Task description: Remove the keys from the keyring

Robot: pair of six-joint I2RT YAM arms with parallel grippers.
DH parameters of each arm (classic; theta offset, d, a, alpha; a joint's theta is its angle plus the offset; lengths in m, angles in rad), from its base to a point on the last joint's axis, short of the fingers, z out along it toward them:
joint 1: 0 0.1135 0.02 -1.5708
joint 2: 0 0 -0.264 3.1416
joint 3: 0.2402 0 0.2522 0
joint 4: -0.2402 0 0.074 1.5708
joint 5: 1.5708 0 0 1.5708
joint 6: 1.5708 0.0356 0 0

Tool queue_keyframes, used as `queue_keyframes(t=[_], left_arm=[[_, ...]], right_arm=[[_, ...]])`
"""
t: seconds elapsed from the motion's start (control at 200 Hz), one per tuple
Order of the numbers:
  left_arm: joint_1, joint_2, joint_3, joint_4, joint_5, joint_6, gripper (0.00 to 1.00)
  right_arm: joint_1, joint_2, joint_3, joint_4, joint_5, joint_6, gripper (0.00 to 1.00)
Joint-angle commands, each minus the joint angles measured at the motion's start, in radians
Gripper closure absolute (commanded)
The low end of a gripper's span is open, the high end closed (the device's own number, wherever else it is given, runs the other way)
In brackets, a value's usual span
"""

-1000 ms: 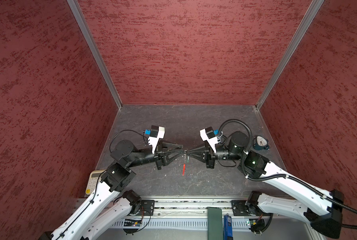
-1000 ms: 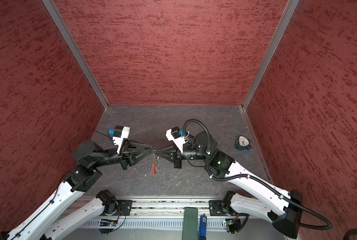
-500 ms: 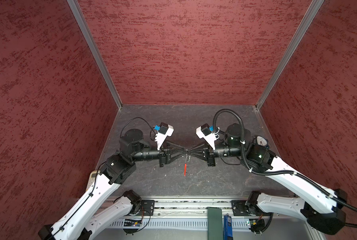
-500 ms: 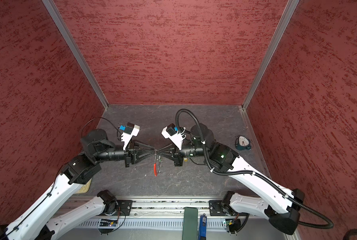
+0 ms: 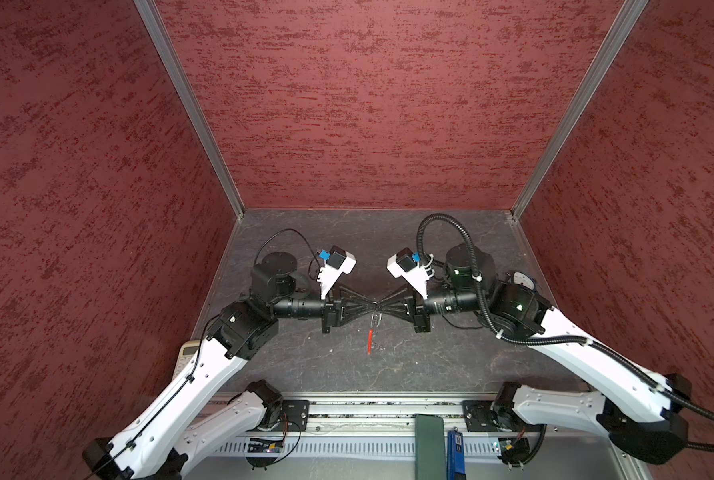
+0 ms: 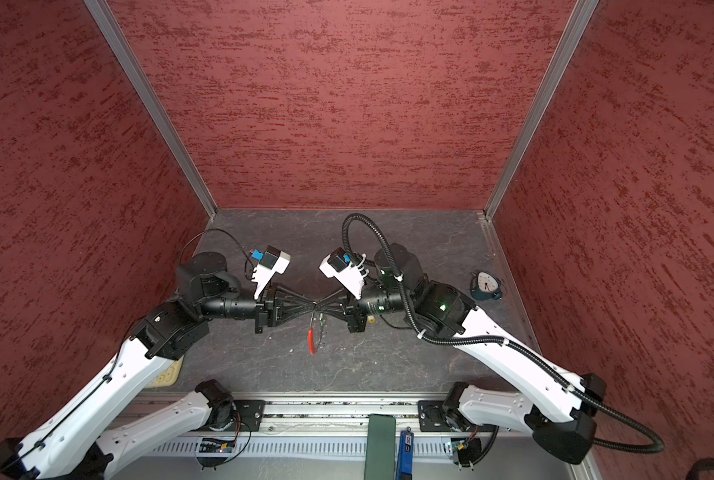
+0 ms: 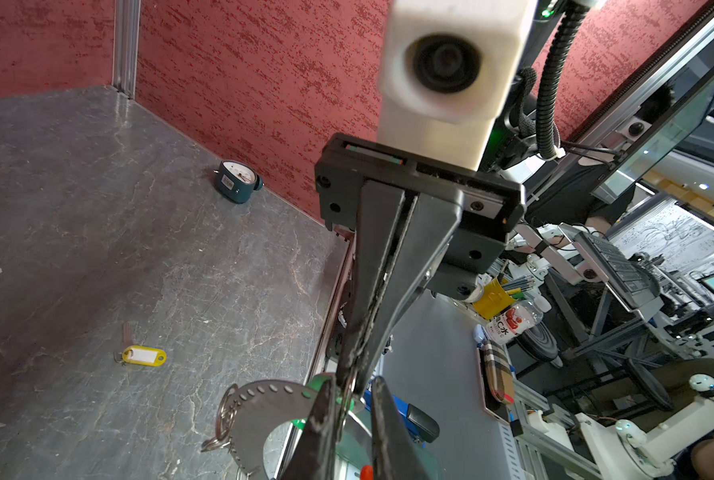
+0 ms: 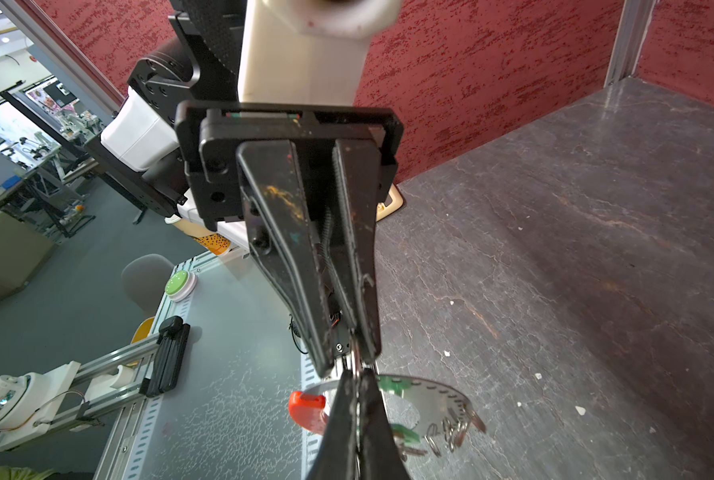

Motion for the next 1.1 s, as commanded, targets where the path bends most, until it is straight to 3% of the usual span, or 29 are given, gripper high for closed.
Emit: queue_keyframes(t=[0.0, 0.281, 0.441, 0.541, 0.631, 0.696, 0.786, 1.097], left_arm=[[-0.003, -0.005, 0.031, -0.010, 0.016, 0.024, 0.86], [-0.003, -0.003, 0.031, -0.008, 0.016, 0.030, 0.87], [-0.003, -0.004, 0.031, -0.007, 0.002, 0.037, 1.00], [-0.003, -0.013, 0.014, 0.031, -0.019, 0.022, 1.00], [-0.003, -0.040, -0.017, 0.096, -0.066, -0.004, 1.00], [-0.003, -0.070, -0.047, 0.162, -0.099, -0.025, 1.00], [-0.003, -0.104, -0.080, 0.241, -0.135, -0.049, 1.00], [-0.006, -0.201, -0.208, 0.546, -0.208, -0.121, 1.00]], right_arm=[[0.003, 0.009, 0.041, -0.011, 0.008, -0.027, 1.00], [0.013, 0.043, 0.087, -0.073, 0.031, -0.054, 1.00], [0.024, 0.059, 0.102, -0.096, 0.046, -0.064, 1.00], [0.032, 0.060, 0.107, -0.092, 0.050, -0.069, 1.00], [0.035, 0.042, 0.095, -0.055, 0.070, -0.065, 0.80], [0.038, 0.017, 0.073, -0.011, 0.106, -0.064, 0.68], [0.042, -0.023, 0.033, 0.077, 0.152, -0.055, 0.61], [0.050, -0.173, -0.286, 0.631, 0.194, 0.068, 0.54]])
